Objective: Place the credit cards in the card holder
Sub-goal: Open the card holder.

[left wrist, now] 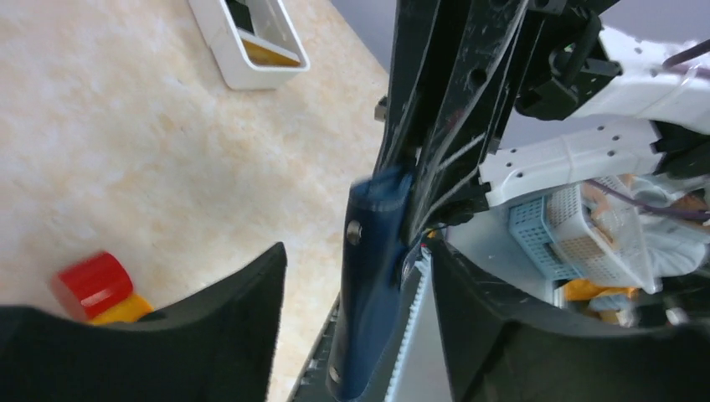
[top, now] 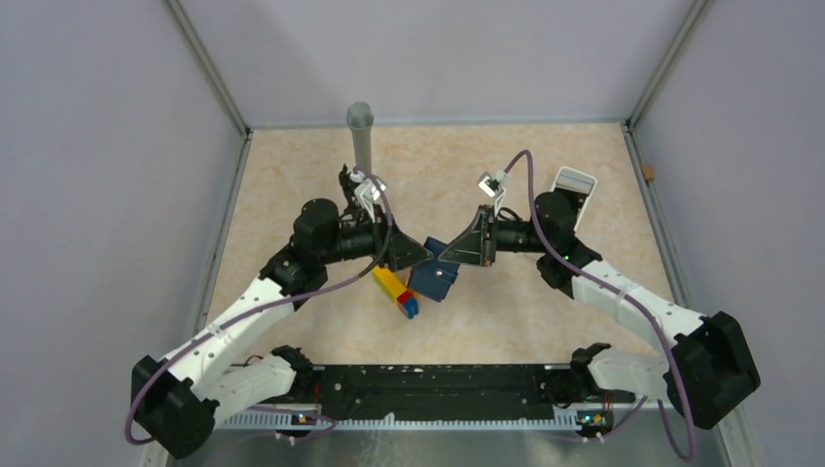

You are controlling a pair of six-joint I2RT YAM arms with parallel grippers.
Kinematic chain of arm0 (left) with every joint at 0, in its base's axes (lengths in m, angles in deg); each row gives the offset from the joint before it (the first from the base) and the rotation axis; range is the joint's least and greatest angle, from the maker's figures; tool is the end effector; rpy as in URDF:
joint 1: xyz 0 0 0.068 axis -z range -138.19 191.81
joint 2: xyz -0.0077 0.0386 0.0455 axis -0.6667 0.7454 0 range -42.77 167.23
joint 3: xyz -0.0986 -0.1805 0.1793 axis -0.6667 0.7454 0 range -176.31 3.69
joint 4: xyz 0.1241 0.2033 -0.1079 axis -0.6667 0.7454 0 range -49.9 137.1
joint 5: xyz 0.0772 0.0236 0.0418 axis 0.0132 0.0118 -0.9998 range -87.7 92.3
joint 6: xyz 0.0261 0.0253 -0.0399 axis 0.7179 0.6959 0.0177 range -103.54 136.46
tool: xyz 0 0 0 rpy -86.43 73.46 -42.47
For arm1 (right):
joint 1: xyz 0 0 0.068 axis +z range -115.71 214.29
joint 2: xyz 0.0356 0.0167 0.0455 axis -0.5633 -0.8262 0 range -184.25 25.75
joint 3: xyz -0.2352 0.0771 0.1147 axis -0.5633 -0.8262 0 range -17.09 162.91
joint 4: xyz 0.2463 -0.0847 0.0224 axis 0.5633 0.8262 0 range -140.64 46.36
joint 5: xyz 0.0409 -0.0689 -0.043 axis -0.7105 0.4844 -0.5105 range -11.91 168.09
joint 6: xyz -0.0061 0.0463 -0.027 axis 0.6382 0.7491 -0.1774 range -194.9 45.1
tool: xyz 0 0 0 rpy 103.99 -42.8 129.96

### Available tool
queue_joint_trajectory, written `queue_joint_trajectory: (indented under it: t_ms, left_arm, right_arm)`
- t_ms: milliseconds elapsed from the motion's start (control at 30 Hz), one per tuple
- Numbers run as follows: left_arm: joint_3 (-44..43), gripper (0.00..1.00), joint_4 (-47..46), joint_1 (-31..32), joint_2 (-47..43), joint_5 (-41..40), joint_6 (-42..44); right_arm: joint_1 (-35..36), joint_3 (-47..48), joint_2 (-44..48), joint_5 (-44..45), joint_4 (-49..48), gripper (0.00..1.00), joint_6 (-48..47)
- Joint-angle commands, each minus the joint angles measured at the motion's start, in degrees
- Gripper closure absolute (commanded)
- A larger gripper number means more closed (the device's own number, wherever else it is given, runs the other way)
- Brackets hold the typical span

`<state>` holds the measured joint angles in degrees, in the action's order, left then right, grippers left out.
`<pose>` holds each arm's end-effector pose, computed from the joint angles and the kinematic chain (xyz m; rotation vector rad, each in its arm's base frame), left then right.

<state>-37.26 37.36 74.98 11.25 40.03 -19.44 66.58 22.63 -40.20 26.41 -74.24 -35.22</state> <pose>0.1703 -0.1373 0.3118 0.4894 1.8868 -1.4143 0.2004 0.1596 0.2956 -0.6801 1.7601 1.6323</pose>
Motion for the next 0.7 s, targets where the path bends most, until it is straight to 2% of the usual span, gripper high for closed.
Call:
queue_joint_trajectory:
  t_ms: [0,67,100,200,300,500,567,667]
  left_arm:
    - [-12.4,0.18,5.4,0.2,5.3,2.3,5.5]
    - [-17.7,0.05,11.5,0.2,7.6,2.4,9.1]
    - [-19.9,0.02,14.1,0.2,8.5,2.8,11.4]
    - [-23.4,0.01,18.4,0.1,10.3,1.6,16.7]
    - [-21.4,0.01,17.7,0.0,10.3,1.4,16.9]
    - [-17.0,0.01,10.3,-0.5,10.7,10.2,14.3]
    - [-16.6,0.05,9.0,-0.5,11.3,12.5,13.4]
    - [-15.6,0.22,6.9,-0.5,11.6,13.9,11.8]
  right_arm:
    - [1.1,3.9,2.0,-0.8,-0.1,1.00,-2.9]
    - [1.1,4.2,2.5,-0.4,0.1,1.00,-3.4]
    - [1.1,4.2,2.8,-0.4,0.1,1.00,-3.6]
    - [1.1,3.5,4.0,-1.2,-2.5,1.00,-2.9]
    - [1.1,2.0,5.5,-1.8,-6.8,1.00,-1.4]
    - [1.1,2.6,6.2,-4.0,-5.2,1.00,-2.6]
    - [1.1,2.9,6.2,-4.2,-4.4,1.00,-2.9]
    - [1.1,2.8,6.4,-4.3,-4.3,1.00,-2.9]
